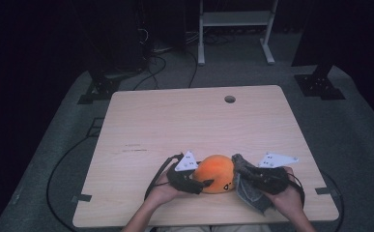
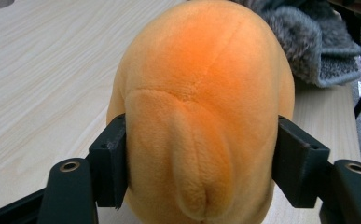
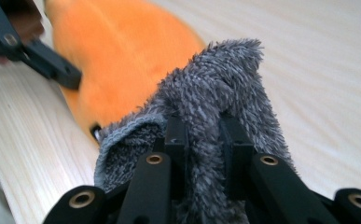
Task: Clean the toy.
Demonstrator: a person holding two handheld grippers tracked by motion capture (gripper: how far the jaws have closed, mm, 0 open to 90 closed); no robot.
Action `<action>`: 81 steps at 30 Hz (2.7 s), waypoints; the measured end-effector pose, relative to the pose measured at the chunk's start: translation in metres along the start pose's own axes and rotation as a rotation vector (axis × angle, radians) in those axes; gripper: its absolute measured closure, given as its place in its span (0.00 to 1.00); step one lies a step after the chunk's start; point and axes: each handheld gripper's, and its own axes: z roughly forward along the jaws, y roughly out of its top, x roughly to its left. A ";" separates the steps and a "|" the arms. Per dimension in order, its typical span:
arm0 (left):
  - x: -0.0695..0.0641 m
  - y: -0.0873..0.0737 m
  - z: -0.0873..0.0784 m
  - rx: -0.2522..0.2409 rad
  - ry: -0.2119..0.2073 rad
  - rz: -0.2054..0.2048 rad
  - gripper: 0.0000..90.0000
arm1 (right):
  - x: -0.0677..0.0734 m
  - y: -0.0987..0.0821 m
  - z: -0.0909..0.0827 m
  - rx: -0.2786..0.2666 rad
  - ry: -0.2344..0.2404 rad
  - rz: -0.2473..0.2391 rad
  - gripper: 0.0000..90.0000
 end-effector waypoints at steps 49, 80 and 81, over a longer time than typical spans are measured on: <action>-0.001 -0.001 0.003 -0.056 0.007 0.074 0.10 | -0.001 0.014 0.008 -0.064 0.062 0.008 0.84; -0.010 -0.003 0.003 0.009 0.033 0.184 0.33 | 0.022 0.026 -0.001 -0.037 0.010 -0.124 0.84; -0.010 -0.003 0.003 0.009 0.033 0.184 0.33 | 0.022 0.026 -0.001 -0.037 0.010 -0.124 0.84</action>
